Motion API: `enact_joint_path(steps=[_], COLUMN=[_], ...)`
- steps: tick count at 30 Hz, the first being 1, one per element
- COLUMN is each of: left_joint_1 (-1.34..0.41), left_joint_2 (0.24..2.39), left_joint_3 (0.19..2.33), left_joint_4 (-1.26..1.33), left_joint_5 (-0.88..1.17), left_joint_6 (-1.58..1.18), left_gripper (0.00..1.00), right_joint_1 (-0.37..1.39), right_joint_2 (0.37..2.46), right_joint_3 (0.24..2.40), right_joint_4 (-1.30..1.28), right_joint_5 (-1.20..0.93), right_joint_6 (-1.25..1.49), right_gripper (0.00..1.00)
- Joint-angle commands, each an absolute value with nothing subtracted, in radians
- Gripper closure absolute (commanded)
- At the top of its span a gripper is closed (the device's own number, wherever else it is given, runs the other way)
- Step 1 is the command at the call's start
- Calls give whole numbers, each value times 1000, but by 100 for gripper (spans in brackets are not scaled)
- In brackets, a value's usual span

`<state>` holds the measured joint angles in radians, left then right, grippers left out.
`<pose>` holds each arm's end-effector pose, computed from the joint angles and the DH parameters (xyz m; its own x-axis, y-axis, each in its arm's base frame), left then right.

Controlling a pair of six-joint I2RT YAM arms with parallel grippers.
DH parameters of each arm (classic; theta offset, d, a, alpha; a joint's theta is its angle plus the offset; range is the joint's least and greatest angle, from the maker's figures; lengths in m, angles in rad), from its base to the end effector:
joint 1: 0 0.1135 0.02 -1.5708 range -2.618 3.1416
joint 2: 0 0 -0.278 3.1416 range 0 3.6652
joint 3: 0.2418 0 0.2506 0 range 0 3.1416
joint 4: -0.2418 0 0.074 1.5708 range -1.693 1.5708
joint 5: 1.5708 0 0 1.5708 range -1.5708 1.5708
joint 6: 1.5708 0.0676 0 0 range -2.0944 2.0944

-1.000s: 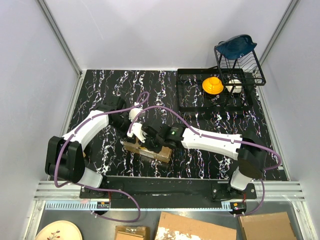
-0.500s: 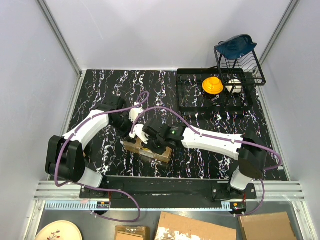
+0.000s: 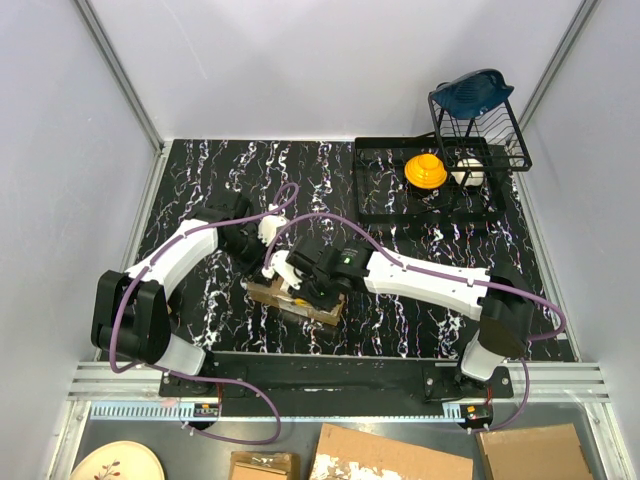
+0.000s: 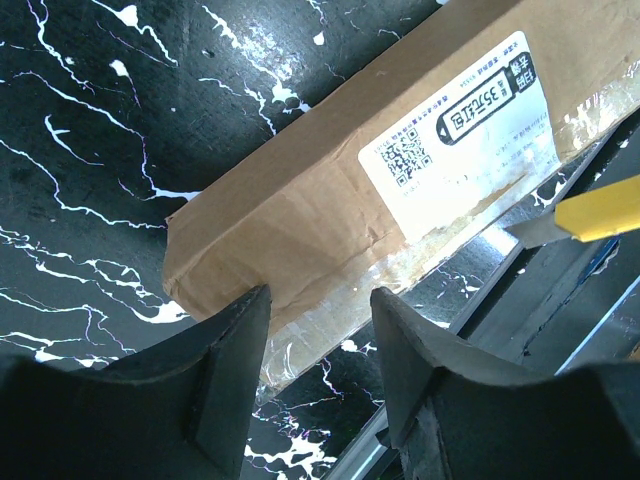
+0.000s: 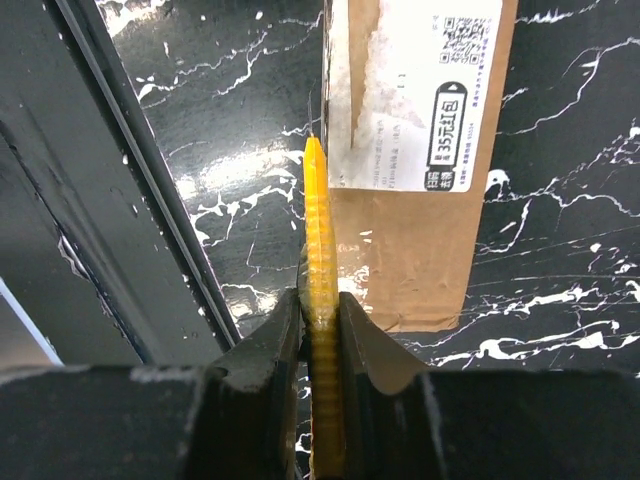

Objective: Unpack the express box
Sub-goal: Cut the express box at the center of the board.

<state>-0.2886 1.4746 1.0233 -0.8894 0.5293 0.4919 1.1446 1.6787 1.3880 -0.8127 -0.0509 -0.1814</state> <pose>0.2478 -0.1092 0.2092 -0.6545 0.6196 -0.4332 0.7547 0.5696 -0.3256 0.1474 0.3329 0.2513 -0.1973 -0.8703 -0.4514 -0.9703 0.2389 -0.0366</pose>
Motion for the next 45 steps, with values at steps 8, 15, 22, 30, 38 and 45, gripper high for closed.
enact_joint_path(steps=[8, 15, 22, 30, 38, 45], left_joint_1=[-290, -273, -268, -267, -264, -264], left_joint_2=[1539, 1535, 1540, 1536, 1534, 1536], left_joint_3=[1000, 1020, 1019, 1020, 1015, 1019], left_joint_4=[-825, -845, -845, -847, -845, -845], left_joint_5=[475, 491, 495, 497, 499, 499], left_joint_6=[525, 532, 535, 535, 537, 538], left_gripper=[48, 48, 48, 48, 48, 48], right_joint_1=[1149, 1149, 1146, 1143, 1137, 1126], right_joint_2=[1701, 1732, 1738, 1741, 1750, 1743], right_joint_3=[1496, 1496, 1483, 1457, 1419, 1416], right_joint_4=[-730, -693, -681, -680, -675, -676], right_joint_5=[-29, -49, -64, -77, -83, -84], right_joint_6=[-225, -232, -224, -213, -209, -206], right_gripper=[100, 100, 100, 100, 100, 100])
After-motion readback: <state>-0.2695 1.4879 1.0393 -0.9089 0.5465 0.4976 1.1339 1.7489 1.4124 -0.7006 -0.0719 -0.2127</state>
